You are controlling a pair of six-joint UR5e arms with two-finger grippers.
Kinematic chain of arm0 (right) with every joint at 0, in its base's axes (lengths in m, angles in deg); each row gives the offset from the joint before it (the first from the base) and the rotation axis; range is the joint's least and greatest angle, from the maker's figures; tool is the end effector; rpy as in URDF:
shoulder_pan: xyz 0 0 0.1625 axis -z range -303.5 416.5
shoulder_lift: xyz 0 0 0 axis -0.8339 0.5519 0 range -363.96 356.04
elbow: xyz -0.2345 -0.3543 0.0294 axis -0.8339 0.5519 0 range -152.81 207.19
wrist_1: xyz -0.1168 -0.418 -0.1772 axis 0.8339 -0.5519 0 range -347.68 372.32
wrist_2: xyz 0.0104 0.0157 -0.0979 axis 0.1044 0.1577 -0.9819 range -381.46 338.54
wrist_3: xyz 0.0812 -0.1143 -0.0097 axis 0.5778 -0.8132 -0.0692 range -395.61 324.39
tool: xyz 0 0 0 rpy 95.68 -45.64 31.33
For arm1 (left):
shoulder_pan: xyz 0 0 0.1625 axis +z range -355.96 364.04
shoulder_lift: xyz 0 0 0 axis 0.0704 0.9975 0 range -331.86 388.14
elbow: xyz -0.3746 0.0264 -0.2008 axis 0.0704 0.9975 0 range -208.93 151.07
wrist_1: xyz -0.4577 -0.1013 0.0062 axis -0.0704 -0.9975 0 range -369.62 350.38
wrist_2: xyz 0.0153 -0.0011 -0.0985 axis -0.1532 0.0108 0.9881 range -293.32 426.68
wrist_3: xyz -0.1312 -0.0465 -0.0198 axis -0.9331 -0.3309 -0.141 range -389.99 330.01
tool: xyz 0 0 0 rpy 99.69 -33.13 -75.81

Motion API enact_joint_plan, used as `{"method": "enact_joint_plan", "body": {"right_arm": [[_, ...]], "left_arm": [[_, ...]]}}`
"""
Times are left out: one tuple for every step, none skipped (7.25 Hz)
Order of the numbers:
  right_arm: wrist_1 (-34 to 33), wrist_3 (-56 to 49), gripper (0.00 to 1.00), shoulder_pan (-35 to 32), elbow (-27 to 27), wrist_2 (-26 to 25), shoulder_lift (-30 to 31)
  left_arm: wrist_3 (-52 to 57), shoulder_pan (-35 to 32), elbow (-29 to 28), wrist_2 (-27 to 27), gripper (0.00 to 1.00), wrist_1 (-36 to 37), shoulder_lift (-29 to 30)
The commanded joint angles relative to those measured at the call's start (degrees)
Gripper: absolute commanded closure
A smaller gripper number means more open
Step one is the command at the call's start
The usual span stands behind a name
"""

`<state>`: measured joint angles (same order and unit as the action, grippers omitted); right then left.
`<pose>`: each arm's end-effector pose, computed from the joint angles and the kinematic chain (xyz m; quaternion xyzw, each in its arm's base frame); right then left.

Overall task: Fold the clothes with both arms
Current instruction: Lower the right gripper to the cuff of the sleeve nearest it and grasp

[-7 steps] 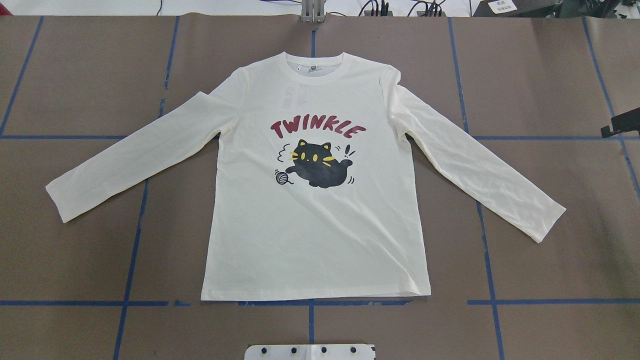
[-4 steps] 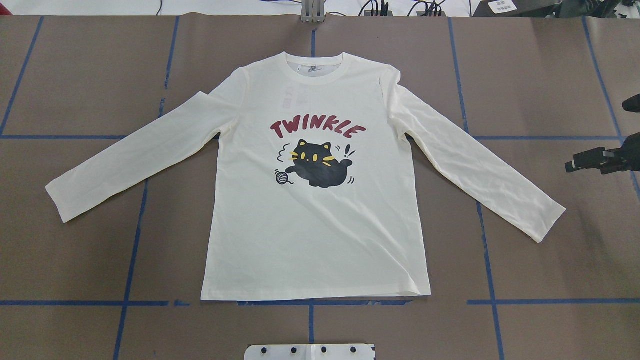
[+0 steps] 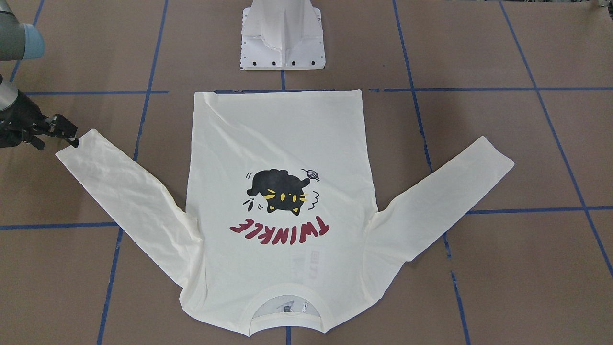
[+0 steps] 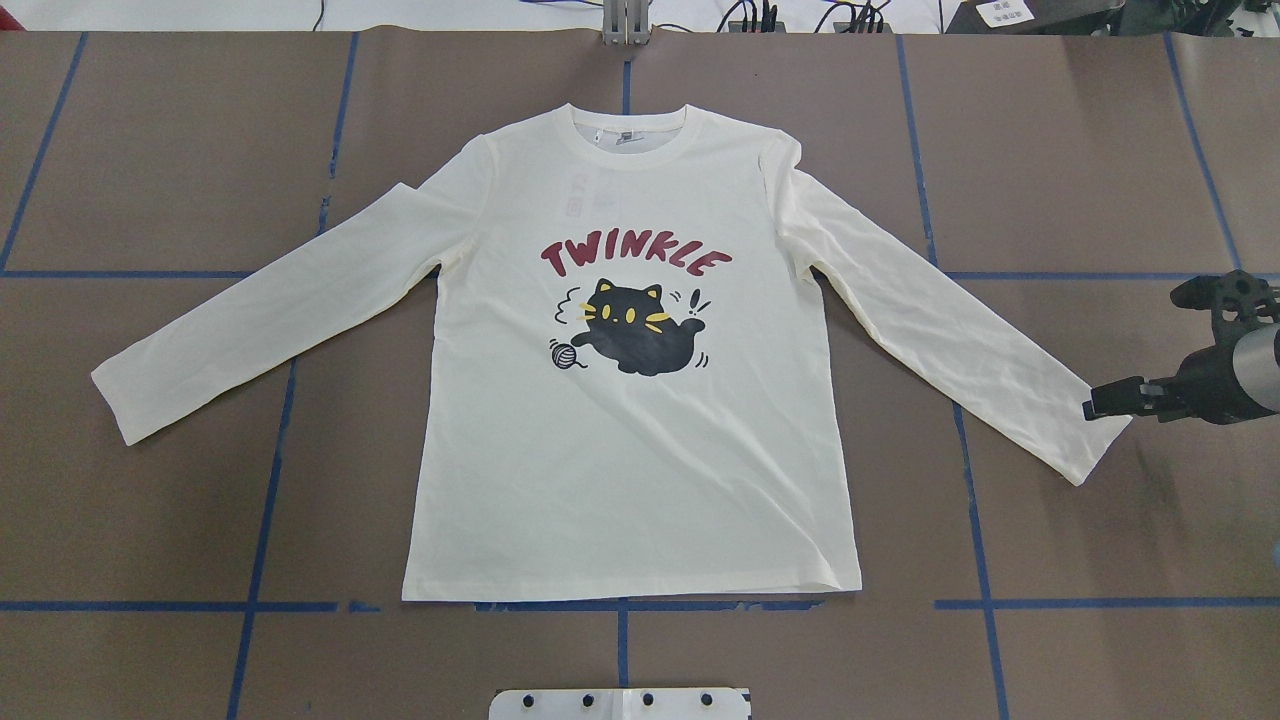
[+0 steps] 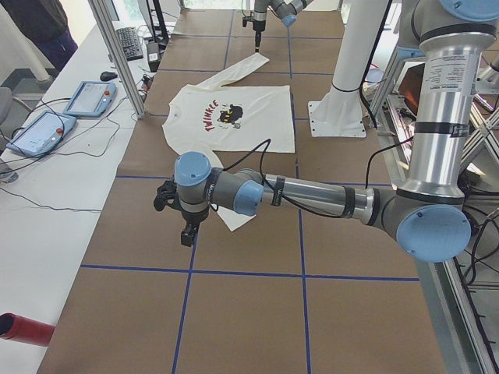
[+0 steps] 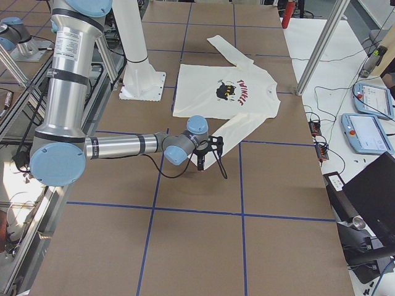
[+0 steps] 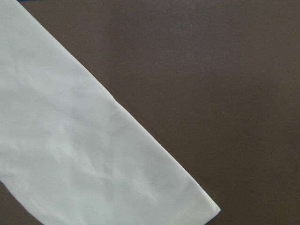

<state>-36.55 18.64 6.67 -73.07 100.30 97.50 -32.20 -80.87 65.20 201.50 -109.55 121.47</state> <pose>-0.2887 -0.4340 0.6171 0.0343 -0.4157 0.0182 0.9087 0.0187 -0.5961 0.5947 0.1154 0.3849 0.0806 0.9122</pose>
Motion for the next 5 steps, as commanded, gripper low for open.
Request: {"method": "enact_joint_plan", "body": {"right_arm": [[-0.4,0.2,0.00,2.8,0.1,-1.6,0.1],[-0.4,0.2,0.00,3.4,0.1,-1.6,0.0],[-0.8,0.2,0.00,3.8,0.1,-1.7,0.0],[-2.4,0.2,0.00,4.2,0.1,-2.1,-0.1],[-2.6,0.2,0.00,4.4,0.2,-2.1,-0.1]], "left_arm": [[0.0,0.0,0.0,0.0,0.00,0.0,0.0],[0.1,0.0,0.0,0.0,0.00,0.0,0.0],[0.1,0.0,0.0,0.0,0.00,0.0,0.0],[0.1,0.0,0.0,0.0,0.00,0.0,0.0],[0.1,0.0,0.0,0.0,0.00,0.0,0.0]]}}
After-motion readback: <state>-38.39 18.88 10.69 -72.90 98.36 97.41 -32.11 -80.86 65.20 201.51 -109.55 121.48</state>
